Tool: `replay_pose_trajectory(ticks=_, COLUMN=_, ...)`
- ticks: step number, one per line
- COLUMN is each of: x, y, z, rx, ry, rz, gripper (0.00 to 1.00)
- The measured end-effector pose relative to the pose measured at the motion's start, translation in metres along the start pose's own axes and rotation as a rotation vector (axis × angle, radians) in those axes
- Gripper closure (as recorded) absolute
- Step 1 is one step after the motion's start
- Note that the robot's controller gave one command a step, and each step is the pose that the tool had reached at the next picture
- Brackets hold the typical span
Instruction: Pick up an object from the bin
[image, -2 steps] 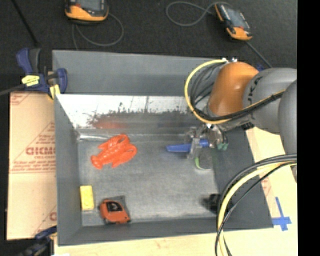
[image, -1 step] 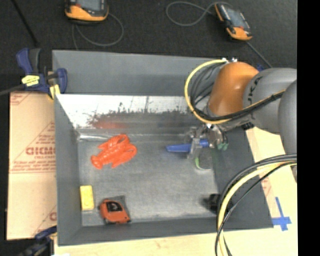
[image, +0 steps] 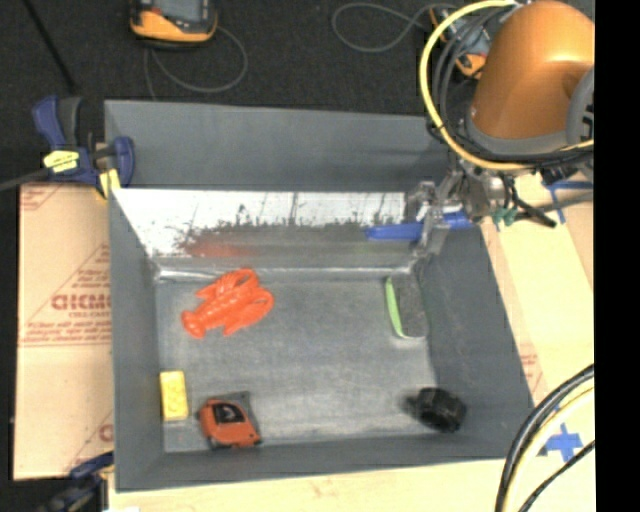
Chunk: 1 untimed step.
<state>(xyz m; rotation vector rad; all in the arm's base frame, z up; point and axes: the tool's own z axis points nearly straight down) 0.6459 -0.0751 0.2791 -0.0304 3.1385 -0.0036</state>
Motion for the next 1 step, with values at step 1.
replay_pose_trajectory(ticks=1, x=-0.0006, y=0.0009, z=-0.0083, rx=0.001, ry=-0.004, rz=-0.001, gripper=1.00)
